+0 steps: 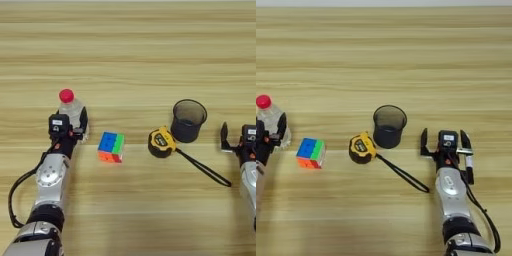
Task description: Move the objects on the table
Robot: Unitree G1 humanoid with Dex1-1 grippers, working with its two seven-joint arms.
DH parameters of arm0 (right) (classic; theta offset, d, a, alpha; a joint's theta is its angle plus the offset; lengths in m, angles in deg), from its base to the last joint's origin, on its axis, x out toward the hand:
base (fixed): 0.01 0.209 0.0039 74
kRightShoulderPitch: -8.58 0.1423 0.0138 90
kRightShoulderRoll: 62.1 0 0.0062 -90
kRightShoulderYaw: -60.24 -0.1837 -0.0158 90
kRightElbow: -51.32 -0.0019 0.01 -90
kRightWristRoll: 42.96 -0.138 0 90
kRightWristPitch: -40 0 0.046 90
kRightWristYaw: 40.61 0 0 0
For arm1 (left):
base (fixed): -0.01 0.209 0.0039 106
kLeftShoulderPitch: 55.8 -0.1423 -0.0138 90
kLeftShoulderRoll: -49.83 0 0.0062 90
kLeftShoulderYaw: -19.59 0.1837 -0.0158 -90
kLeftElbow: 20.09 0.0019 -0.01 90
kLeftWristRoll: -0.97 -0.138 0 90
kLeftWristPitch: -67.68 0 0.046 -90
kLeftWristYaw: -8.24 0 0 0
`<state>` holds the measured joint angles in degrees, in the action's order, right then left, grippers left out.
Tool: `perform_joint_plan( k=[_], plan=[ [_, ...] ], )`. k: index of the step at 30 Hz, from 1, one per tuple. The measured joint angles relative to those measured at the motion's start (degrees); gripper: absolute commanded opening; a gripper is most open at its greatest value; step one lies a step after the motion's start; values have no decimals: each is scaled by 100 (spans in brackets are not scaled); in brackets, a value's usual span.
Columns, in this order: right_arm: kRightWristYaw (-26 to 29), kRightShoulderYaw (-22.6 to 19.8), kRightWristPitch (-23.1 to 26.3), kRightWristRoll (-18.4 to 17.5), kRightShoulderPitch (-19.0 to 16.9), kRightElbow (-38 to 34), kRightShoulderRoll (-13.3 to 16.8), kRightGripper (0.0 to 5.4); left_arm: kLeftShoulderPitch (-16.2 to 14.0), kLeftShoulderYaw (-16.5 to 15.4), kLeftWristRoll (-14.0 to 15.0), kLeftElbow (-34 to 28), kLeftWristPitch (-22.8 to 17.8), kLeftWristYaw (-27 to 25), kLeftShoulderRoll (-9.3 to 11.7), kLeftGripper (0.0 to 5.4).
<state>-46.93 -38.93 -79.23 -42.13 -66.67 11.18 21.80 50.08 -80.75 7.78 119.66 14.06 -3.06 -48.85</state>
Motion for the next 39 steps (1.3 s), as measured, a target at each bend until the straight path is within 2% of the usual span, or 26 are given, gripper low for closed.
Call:
perform_joint_plan(
  k=[5, 6, 11, 26, 39],
  plan=[
    [3, 0, 0, 0, 0, 0, 1, 540, 16, 37, -15, 46, 48, 27, -22, 313],
    [4, 0, 0, 0, 0, 0, 2, 540, 18, 48, -22, 47, 53, 43, -37, 341],
    [7, 0, 0, 0, -1, -1, 3, 540, 31, 172, -190, 94, 129, 150, -67, 398],
    [19, -3, 0, 0, -7, -2, 10, 540, 24, 256, -187, 101, 167, 110, -155, 534],
    [30, -4, 0, -1, -8, -2, 23, 540, -52, 239, -216, -24, 168, 216, -126, 537]
  ],
)
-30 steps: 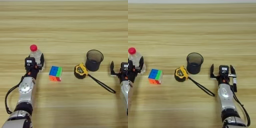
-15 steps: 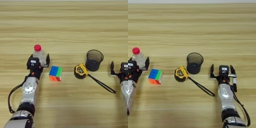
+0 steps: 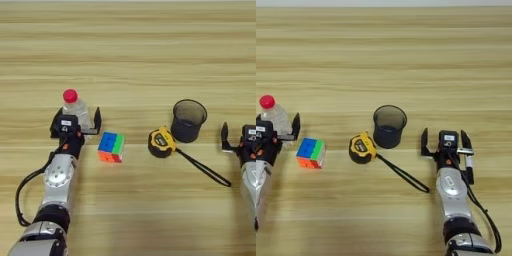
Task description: Move the objects on the table
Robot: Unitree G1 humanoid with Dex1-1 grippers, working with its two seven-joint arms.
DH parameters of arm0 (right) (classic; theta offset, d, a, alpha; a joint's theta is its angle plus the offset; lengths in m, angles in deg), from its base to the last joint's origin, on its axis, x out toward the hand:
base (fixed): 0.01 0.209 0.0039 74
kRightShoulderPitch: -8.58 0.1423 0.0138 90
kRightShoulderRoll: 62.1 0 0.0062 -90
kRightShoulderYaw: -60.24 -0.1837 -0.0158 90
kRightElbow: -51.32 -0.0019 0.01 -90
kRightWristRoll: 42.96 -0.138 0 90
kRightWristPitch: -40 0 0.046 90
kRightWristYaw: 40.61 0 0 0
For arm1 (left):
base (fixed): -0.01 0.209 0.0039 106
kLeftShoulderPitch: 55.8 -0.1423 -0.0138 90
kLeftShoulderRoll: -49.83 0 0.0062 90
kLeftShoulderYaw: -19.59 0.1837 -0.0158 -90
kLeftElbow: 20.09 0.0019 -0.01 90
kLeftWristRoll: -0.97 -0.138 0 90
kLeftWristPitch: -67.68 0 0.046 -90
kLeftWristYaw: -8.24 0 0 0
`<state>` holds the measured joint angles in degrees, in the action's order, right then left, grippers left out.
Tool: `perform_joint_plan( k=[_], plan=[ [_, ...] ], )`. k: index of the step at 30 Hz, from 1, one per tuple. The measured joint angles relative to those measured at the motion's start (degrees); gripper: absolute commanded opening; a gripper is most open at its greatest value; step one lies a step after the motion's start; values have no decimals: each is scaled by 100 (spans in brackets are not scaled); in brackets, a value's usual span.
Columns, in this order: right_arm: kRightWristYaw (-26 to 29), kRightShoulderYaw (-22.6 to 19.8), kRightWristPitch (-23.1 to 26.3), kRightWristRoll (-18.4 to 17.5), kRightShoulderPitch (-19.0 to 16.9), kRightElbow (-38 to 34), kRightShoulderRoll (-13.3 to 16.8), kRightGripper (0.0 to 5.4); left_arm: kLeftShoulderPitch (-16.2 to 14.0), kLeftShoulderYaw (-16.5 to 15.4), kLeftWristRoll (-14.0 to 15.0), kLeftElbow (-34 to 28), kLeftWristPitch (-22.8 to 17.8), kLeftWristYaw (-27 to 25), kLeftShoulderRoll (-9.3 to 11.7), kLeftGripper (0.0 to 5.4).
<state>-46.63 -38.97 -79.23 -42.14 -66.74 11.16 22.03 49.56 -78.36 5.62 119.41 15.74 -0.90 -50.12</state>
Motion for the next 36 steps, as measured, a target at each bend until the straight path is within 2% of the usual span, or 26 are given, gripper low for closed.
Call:
perform_joint_plan(
  k=[11, 17, 24, 29, 36],
  plan=[
    [5, -1, 0, -1, -1, 0, 12, 540, -506, 3, 1, -504, -1, 15, 25, 537],
    [5, 1, 0, 0, -2, -2, 11, 540, -674, 51, 2, -773, -31, 8, -22, 537],
    [4, 1, 0, -1, -3, -4, 11, 540, -915, 157, -4, -1159, -162, 2, -50, 537],
    [5, -2, 0, -4, -6, -8, 12, 540, -1210, 261, -72, -1630, -297, -7, -47, 537],
    [14, -11, -1, -7, -9, -28, 20, 540, -1473, 243, -61, -2029, -470, -35, 0, 537]
  ],
)
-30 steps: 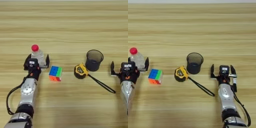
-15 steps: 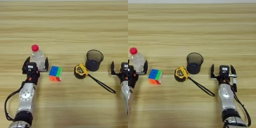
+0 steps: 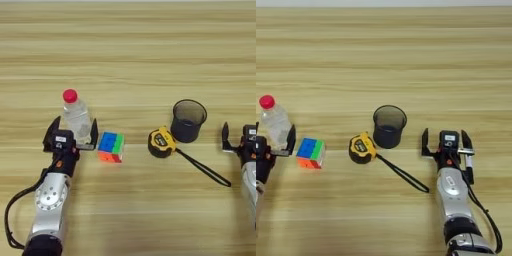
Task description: Move the objects on the table
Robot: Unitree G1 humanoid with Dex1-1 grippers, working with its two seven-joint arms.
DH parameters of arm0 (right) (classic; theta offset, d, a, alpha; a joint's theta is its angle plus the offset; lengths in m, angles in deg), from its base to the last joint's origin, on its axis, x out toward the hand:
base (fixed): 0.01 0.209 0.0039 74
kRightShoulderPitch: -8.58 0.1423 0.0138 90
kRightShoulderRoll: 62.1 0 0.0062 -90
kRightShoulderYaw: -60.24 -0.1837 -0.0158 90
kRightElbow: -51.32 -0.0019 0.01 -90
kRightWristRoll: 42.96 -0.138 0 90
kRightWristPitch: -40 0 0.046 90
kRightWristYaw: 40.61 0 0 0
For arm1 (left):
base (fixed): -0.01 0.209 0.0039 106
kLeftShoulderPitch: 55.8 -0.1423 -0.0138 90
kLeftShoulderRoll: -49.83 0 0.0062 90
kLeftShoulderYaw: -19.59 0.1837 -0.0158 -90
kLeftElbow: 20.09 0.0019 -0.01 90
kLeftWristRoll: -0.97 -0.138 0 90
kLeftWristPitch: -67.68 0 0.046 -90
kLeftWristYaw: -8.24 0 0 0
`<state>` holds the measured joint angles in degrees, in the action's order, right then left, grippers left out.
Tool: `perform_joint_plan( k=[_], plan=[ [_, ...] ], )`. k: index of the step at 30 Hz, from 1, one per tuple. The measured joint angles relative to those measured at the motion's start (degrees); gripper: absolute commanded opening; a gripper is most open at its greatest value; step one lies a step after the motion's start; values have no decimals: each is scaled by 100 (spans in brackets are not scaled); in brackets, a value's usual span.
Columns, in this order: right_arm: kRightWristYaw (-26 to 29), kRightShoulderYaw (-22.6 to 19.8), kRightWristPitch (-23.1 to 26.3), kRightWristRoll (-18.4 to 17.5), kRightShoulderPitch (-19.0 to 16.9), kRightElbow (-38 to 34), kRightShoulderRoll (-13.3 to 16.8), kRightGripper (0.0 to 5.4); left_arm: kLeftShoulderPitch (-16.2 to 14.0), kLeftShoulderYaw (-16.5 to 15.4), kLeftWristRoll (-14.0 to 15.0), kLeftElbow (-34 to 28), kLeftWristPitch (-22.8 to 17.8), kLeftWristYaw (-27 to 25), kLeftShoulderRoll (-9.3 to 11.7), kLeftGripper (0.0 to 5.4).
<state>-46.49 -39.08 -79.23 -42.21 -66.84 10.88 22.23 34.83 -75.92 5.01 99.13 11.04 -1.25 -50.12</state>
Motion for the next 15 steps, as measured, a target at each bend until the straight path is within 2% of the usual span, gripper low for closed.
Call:
perform_joint_plan(
  k=[10, 15],
  plan=[
    [1, -16, -3, -3, -22, -135, 21, 540, -379, -107, 68, -235, -57, 8, 20, 537],
    [3, -24, -4, -9, -23, -151, 39, 540, -426, -211, 106, -243, -57, 14, 75, 537]
  ],
)
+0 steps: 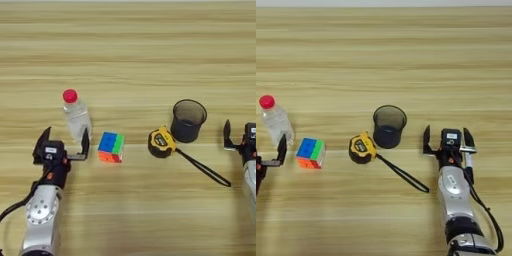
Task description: Move the objects on the table
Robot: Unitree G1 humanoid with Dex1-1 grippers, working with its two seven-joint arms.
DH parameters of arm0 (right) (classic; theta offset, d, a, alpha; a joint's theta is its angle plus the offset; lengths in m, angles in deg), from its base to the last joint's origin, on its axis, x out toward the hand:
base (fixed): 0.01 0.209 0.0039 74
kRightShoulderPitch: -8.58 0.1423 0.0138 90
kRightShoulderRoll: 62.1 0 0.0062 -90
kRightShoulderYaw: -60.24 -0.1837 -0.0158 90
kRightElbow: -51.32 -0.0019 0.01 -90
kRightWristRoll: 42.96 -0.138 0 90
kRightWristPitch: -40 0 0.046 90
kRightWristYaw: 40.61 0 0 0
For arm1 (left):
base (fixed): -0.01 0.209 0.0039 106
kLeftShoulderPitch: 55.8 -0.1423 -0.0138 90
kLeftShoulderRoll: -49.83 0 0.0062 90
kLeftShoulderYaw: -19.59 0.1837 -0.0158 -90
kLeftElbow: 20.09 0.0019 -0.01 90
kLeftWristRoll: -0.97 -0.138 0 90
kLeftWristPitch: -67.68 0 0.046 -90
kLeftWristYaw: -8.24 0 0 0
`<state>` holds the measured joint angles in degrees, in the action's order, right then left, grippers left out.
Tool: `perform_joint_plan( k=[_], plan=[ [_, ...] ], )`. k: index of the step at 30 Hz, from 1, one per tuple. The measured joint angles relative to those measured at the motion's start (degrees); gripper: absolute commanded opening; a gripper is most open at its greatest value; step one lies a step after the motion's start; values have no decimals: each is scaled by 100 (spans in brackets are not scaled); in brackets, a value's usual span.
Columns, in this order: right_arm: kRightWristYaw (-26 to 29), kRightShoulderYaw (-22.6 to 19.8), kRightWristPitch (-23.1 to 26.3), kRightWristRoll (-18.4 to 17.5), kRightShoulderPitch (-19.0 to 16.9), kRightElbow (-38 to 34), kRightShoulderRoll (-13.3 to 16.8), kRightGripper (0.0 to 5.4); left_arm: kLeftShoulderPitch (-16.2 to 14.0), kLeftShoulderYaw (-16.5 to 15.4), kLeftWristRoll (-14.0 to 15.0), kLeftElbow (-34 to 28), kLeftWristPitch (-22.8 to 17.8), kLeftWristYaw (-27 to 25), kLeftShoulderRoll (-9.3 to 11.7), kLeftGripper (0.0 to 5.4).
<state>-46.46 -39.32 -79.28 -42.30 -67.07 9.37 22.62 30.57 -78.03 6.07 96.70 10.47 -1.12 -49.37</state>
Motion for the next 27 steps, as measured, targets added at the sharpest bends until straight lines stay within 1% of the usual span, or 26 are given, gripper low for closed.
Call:
perform_joint_plan(
  k=[3, 8, 10, 11, 13, 14, 18, 23, 26, 27],
  plan=[
    [0, -1, 0, -1, 0, 0, 2, 540, -30, -19, 33, -49, -3, -53, 39, 537],
    [2, -1, 0, -3, -1, -1, 3, 540, -78, -6, -4, -71, -46, -61, 46, 537],
    [3, -1, 0, -4, -2, -1, 4, 540, -87, -8, -39, -53, -45, -6, 52, 537],
    [4, -1, 0, -5, -2, -2, 6, 540, -89, -9, -125, -1, -45, 47, 71, 537],
    [5, -1, 0, -5, -3, -4, 8, 540, -90, -10, -198, 91, -44, 96, 93, 537],
    [5, -1, 0, -5, -4, -4, 10, 540, -88, -3, -264, 192, -43, 135, 122, 537],
    [5, -1, 0, -4, -7, -7, 12, 540, -9, 10, -330, 555, -16, 154, 128, 537],
    [3, 0, 0, -4, -12, -41, 12, 540, 287, 18, -473, 1432, 118, 250, 132, 537],
    [2, 0, 0, -4, -15, -46, 11, 540, 461, 112, -525, 1818, 205, 286, 107, 537],
    [1, 0, 0, -4, -19, -50, 11, 540, 534, 142, -599, 1995, 260, 310, 100, 537]
  ],
)
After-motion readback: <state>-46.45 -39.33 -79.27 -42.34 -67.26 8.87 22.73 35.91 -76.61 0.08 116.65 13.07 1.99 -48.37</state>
